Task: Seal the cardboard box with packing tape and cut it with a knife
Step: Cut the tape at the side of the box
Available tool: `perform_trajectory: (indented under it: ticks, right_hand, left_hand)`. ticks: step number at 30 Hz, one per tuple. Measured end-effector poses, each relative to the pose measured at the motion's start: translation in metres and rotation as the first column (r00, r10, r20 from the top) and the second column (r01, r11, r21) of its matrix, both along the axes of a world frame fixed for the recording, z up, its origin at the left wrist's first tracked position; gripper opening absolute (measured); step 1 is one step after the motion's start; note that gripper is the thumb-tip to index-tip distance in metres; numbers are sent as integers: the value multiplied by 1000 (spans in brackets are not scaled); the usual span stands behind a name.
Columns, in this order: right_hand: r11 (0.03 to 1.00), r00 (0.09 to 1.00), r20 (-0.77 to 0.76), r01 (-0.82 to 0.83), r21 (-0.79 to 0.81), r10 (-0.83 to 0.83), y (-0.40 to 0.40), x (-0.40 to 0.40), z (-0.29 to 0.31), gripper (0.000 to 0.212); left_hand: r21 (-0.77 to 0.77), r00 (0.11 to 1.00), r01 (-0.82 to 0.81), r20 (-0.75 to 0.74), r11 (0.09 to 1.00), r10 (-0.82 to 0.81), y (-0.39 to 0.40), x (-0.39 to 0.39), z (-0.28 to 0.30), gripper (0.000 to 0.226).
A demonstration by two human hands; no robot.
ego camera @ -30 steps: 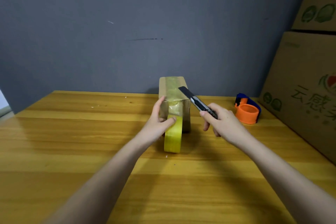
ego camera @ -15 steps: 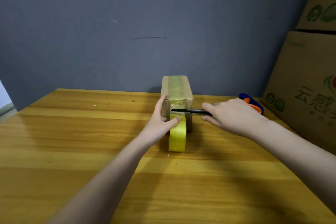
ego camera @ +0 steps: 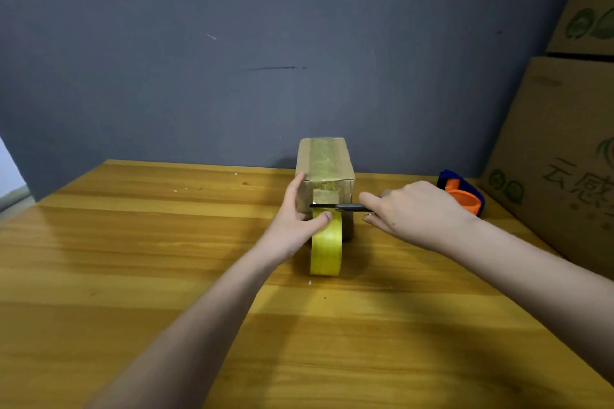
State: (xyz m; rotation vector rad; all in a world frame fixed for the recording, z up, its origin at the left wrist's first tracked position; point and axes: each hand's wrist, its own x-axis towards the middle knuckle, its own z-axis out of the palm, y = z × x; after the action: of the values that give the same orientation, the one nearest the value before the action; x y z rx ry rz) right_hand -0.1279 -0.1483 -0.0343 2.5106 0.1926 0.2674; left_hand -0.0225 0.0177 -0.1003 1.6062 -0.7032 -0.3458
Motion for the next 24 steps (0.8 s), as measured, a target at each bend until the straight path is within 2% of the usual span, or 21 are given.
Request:
perform_trajectory:
  ticks: [16, 24]
  right_hand:
    - [998, 1000, 2, 27, -57, -27, 1, 3, -3, 31]
    - [999, 999, 20, 32, -31, -31, -5, -10, -5, 32]
  left_hand:
    - [29, 1000, 13, 18, 999, -14, 2, 2, 0, 83]
    - [28, 1000, 14, -10, 1000, -13, 1, 4, -2, 81]
